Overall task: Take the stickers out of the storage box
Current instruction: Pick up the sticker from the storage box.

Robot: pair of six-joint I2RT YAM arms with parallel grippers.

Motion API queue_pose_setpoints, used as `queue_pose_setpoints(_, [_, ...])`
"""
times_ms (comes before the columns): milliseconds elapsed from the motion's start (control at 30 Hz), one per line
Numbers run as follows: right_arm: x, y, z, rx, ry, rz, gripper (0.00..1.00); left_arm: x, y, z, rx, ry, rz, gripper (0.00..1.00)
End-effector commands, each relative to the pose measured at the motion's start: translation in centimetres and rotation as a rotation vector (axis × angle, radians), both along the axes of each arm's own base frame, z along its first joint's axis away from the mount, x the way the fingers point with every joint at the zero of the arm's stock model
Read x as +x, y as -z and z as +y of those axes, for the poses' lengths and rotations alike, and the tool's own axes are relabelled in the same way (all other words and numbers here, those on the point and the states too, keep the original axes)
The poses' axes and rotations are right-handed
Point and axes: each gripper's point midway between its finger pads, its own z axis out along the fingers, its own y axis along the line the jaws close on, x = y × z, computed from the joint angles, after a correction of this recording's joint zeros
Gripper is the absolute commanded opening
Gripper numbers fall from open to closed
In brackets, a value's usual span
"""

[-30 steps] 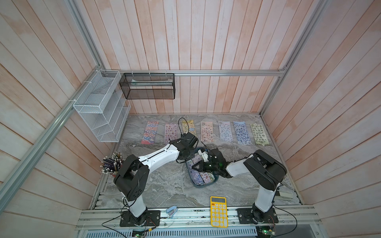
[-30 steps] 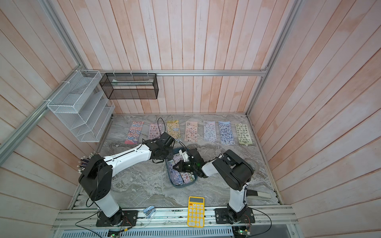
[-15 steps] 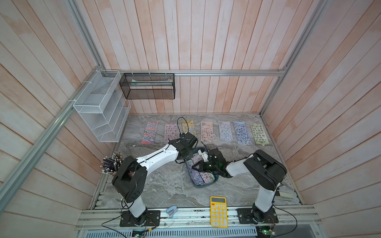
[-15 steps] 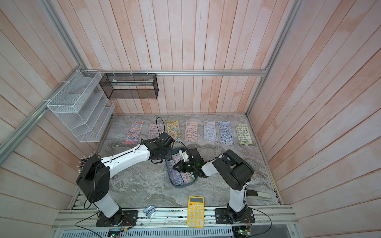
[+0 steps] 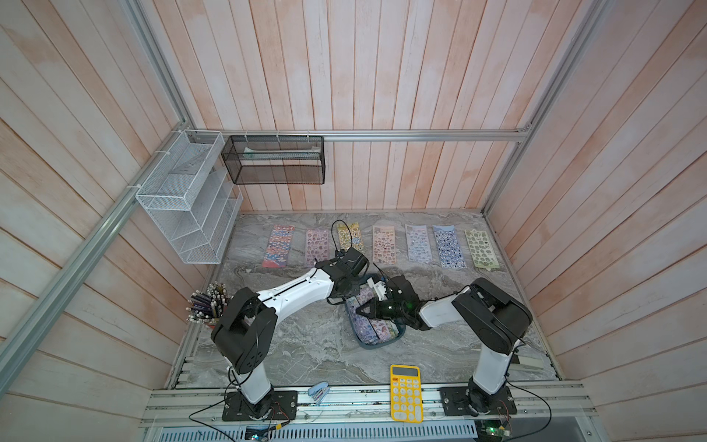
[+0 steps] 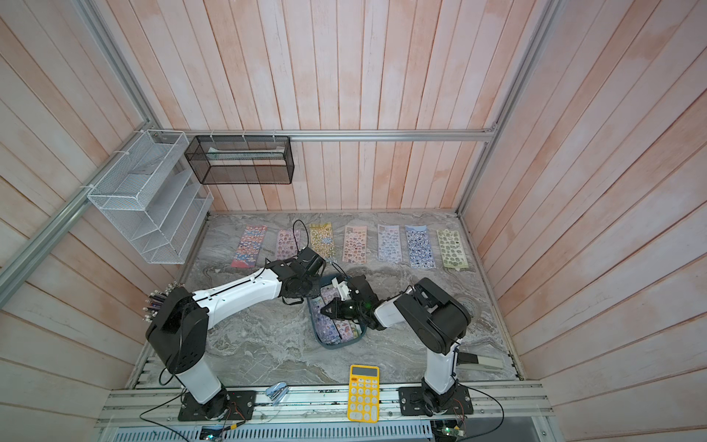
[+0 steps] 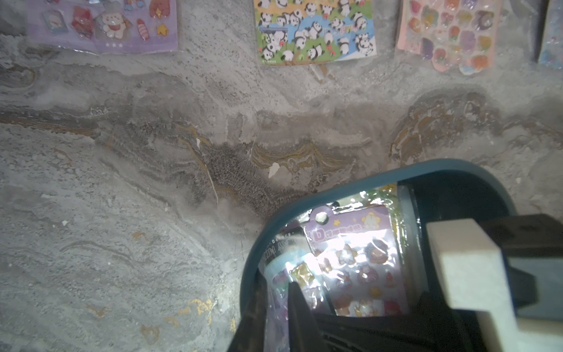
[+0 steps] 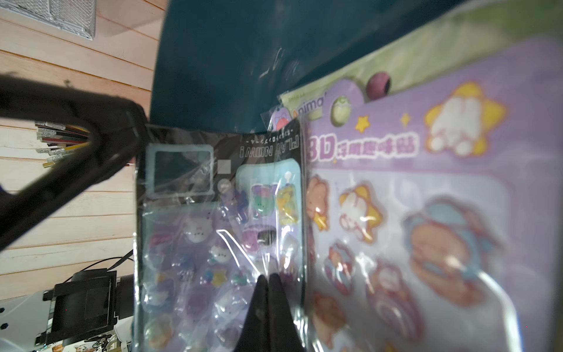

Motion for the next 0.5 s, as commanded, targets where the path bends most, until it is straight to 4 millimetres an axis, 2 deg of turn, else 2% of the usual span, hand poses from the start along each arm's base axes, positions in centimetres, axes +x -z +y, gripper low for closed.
queue_pose_setpoints(0, [-1.5,2.9,-1.6,-0.102,0.006,0.092,0.0,-0.1,1.1,-0.1,0.02,0.005,0.023,0.15])
queue_pose_setpoints(67, [-1.4,2.8,-1.5,-0.101,0.006,0.091,0.0,-0.1,1.4,0.1,0.031,0.001,0.026,0.1])
queue_pose_setpoints(133, [-1.3,2.6,-1.5,-0.099,0.008,0.085,0.0,-0.1,1.7,0.2,0.04,0.001,0.03,0.01])
queue_pose_setpoints(267, [-0.8,2.1,-1.6,-0.108,0.025,0.06,0.0,0.2,1.1,-0.6,0.003,0.009,0.018,0.0])
queue_pose_setpoints(367, [-0.5,1.6,-2.1,-0.144,0.039,0.037,0.0,0.8,-0.6,-1.5,-0.056,0.02,-0.025,0.0])
queue_pose_setpoints(467, [0.3,0.1,-2.7,-0.188,0.062,-0.027,0.0,1.6,-3.2,-2.9,-0.14,0.044,-0.087,0.0])
